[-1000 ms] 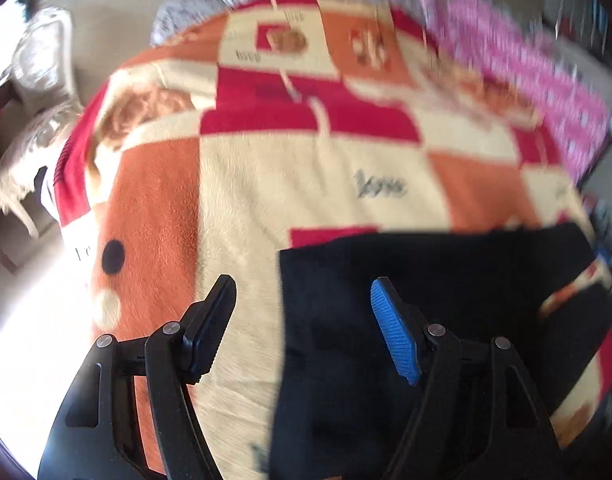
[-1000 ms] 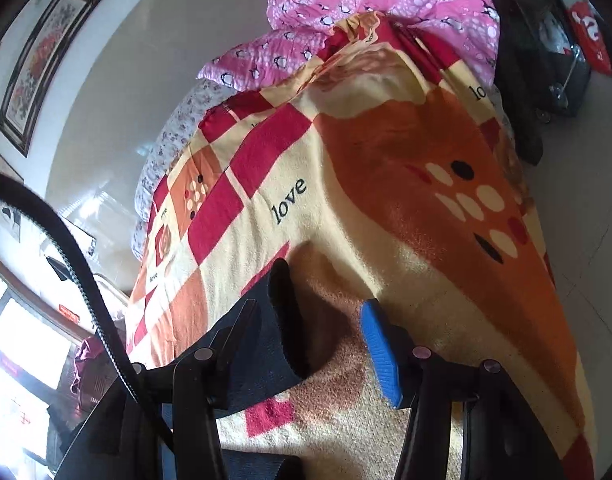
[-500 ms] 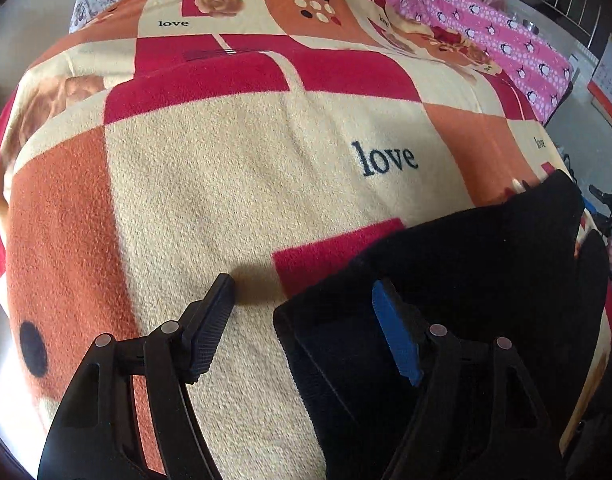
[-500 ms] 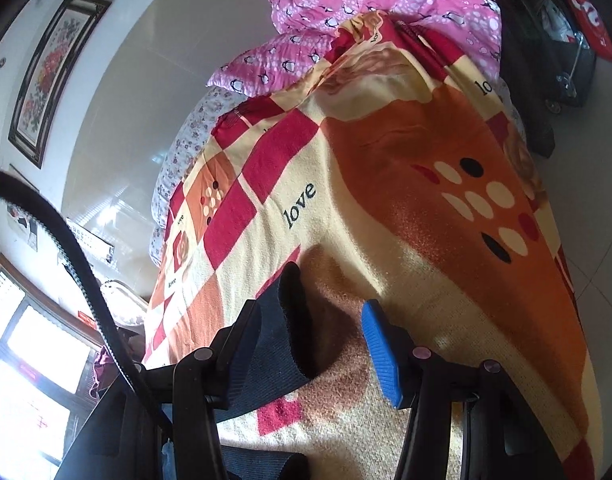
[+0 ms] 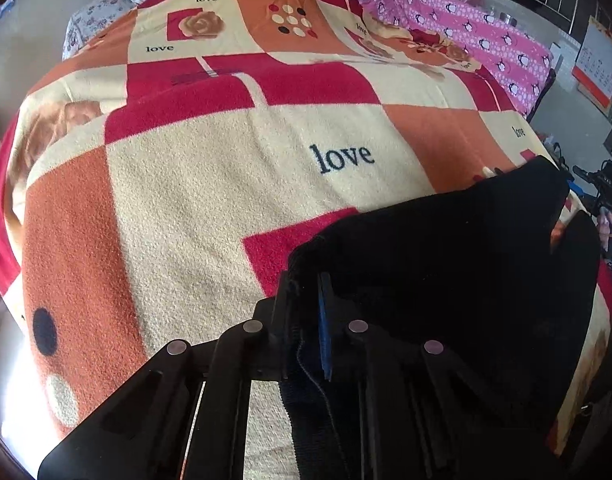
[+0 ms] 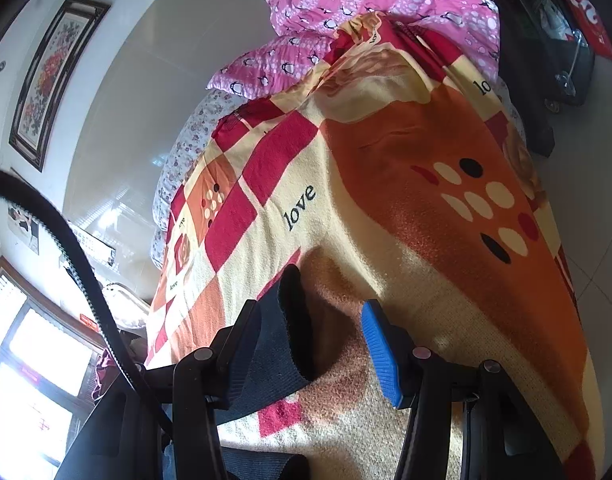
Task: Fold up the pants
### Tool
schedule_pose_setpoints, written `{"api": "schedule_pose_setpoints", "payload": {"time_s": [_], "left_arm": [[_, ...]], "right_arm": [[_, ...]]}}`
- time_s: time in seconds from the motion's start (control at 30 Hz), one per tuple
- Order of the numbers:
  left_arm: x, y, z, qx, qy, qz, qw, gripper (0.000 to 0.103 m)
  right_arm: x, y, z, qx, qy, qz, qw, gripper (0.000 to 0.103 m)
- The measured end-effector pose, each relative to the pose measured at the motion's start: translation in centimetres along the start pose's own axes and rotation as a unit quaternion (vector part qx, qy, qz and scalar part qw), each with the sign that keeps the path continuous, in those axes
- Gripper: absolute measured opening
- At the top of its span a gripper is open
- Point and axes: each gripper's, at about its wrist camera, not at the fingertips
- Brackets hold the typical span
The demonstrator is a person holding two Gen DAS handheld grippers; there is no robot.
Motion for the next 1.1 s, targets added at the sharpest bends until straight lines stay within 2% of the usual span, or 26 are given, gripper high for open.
{"api": "schedule_pose_setpoints", "payload": {"time_s": [0.07,0.2,0.3,0.33,0.37,0.4,0.47,0.5,0.57,0.6,0.63,0.7,0.77,0.83,0.93,1.03,1.1], "left_arm": [[-0.5,-0.2,1.0,-0.018,-0.006,0.000,0.9998,0.009],[-2.4,-0.7,2.9,-0.035,-0.040,-0.022,0.9983,0.009],[-4.4,-1.3,4.7,-0.054,-0.069,-0.044,0.9952,0.009],[-4.9,-1.4,5.3,-0.063,-0.075,-0.047,0.9940,0.009],[-5.5,-1.6,5.9,-0.074,-0.081,-0.047,0.9929,0.009],[-5.8,-1.8,6.4,-0.082,-0.086,-0.046,0.9918,0.009],[-6.2,-2.1,7.4,-0.099,-0.098,-0.040,0.9894,0.009],[-6.4,-2.3,7.7,-0.106,-0.105,-0.036,0.9881,0.009],[-6.5,-2.6,8.2,-0.112,-0.116,-0.027,0.9866,0.009],[-6.6,-2.6,8.3,-0.111,-0.118,-0.024,0.9865,0.009],[-6.7,-2.6,8.3,-0.110,-0.120,-0.022,0.9865,0.009],[-7.0,-2.5,8.4,-0.108,-0.127,-0.022,0.9858,0.009],[-7.3,-2.3,8.2,-0.106,-0.129,-0.021,0.9858,0.009],[-7.4,-2.2,8.1,-0.104,-0.131,-0.019,0.9858,0.009],[-7.4,-2.1,7.6,-0.099,-0.130,-0.015,0.9864,0.009],[-7.4,-2.0,7.5,-0.099,-0.132,-0.013,0.9863,0.009],[-7.3,-2.0,7.2,-0.097,-0.136,-0.007,0.9859,0.009]], "right_arm": [[-0.1,0.0,0.1,-0.002,-0.003,-0.001,1.000,0.050],[0.0,0.0,0.1,0.001,0.000,0.002,1.000,0.050],[1.5,-1.1,-0.9,0.053,0.028,0.019,0.998,0.050],[2.2,-1.8,-1.1,0.063,0.025,0.024,0.997,0.051],[3.2,-2.6,-1.3,0.069,0.022,0.041,0.997,0.056],[4.5,-3.2,-1.9,0.087,0.026,0.070,0.993,0.060],[6.5,-4.0,-3.4,0.131,0.019,0.123,0.983,0.061],[7.3,-4.1,-4.6,0.166,0.026,0.153,0.974,0.061],[8.2,-4.1,-6.8,0.207,0.054,0.190,0.958,0.061],[8.2,-4.2,-7.6,0.219,0.064,0.190,0.955,0.061],[8.1,-4.2,-8.4,0.232,0.069,0.185,0.953,0.060],[7.5,-4.3,-10.3,0.260,0.072,0.173,0.947,0.044],[6.9,-4.5,-11.4,0.273,0.076,0.161,0.946,0.037],[6.8,-4.2,-11.9,0.286,0.065,0.155,0.943,0.034],[7.0,-3.7,-12.3,0.293,0.078,0.178,0.936,0.030],[7.1,-3.1,-12.3,0.297,0.076,0.189,0.933,0.023],[7.1,-3.0,-12.4,0.299,0.067,0.189,0.933,0.014]]}}
Point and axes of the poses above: each gripper's, at about its wrist camera, not at the fingertips, and z roughly against the way its jaws point, x to its left, y to its underside, and after that the axes turned 11 degrees about -x, right-handed
